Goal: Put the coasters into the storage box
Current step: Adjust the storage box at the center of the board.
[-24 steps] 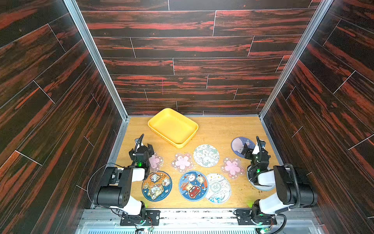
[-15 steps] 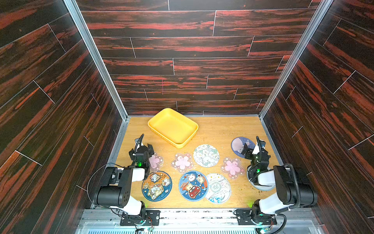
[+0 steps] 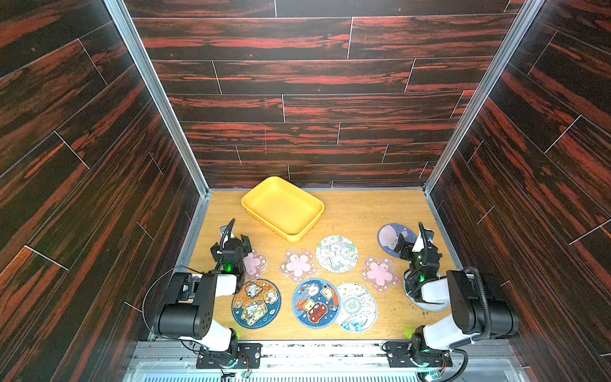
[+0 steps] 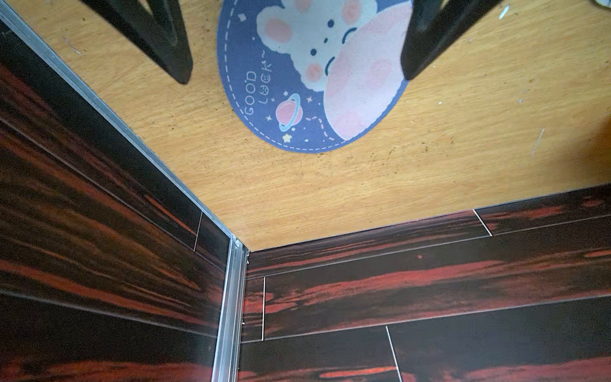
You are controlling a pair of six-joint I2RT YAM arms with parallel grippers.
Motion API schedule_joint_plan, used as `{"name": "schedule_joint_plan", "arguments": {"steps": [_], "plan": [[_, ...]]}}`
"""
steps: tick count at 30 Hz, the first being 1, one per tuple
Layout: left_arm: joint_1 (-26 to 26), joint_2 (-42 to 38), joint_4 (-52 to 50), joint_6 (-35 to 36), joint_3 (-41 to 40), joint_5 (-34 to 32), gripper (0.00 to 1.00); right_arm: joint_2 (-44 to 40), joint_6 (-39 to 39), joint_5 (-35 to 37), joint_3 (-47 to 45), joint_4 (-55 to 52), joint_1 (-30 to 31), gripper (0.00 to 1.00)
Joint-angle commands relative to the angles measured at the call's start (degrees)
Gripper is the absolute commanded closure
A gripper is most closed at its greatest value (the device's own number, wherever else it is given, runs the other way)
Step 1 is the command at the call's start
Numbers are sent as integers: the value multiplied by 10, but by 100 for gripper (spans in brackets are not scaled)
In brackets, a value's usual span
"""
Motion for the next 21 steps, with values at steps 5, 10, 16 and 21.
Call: {"name": "schedule_joint_plan", "arguments": {"steps": [5,10,16,21], "plan": [[4,2,7,1,2,2,0,13,-4,4,8,17,2,1],[4,2,7,1,3,3,0,13,-4,4,8,16,2,1],[4,-2,16,4,-2,3,3,2,-6,15,10,5,7,2],[3,-55,-153,18,63,39,4,-68,-42,41,88,-199,47,1]]}}
